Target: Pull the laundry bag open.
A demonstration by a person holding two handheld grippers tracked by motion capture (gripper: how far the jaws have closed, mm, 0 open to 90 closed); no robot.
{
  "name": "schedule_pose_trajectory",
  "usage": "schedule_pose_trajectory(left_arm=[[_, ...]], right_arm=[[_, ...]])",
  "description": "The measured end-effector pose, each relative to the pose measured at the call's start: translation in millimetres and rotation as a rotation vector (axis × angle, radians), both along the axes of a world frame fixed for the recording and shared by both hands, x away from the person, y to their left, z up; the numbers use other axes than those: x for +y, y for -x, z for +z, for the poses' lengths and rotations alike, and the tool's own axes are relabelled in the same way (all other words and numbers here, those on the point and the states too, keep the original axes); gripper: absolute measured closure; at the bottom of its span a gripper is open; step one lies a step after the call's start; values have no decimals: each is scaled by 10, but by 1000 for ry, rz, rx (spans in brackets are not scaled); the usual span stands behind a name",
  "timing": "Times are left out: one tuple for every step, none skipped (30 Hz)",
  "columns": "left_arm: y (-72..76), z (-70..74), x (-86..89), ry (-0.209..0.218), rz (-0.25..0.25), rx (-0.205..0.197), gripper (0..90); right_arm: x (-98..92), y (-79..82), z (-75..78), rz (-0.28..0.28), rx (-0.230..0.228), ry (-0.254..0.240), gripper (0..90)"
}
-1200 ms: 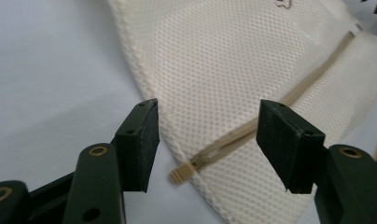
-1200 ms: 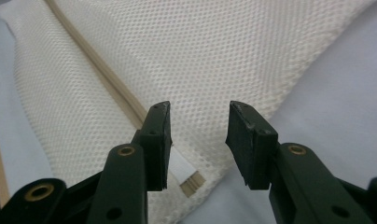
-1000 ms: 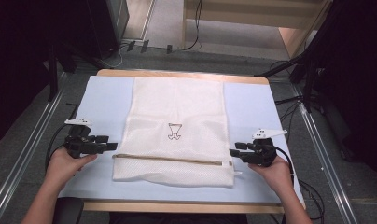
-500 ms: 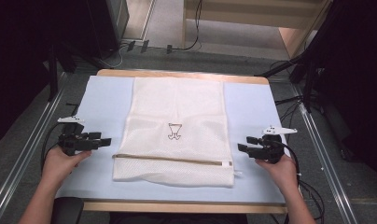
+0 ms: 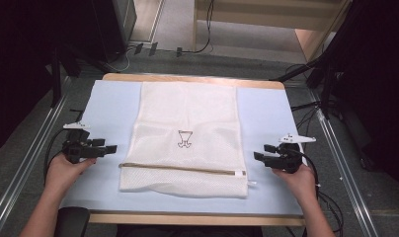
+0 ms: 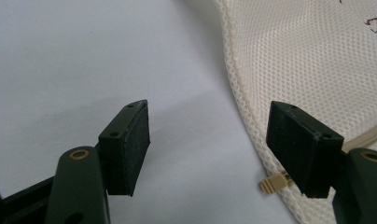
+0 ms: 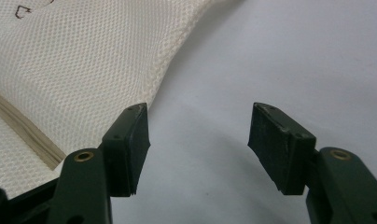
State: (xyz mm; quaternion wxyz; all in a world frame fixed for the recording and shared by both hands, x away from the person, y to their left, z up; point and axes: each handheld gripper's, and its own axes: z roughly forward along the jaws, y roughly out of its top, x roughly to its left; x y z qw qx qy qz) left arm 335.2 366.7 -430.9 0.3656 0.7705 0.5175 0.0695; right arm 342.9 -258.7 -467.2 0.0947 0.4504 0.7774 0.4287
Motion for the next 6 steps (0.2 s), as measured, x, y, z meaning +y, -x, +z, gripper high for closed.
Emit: schedule_pose_trajectory(left_arm=[[-5, -1, 2, 0, 1, -1, 304], [-8, -1, 2, 0, 3, -1, 299], [-12, -3, 2, -2, 3, 0, 297], [-16, -5, 0, -4, 3, -1, 295], [-19, -7, -3, -4, 3, 0, 294], [-22, -8, -6, -6, 3, 2, 291]], right_arm=[[0, 2, -2, -2, -1, -1, 387], [-2, 5, -5, -1, 1, 0, 382], [-3, 7, -5, -3, 3, 4, 377], [-2, 10, -8, -6, 5, 9, 369], [-2, 9, -13, -8, 6, 11, 356], [-2, 5, -17, -14, 11, 15, 344]])
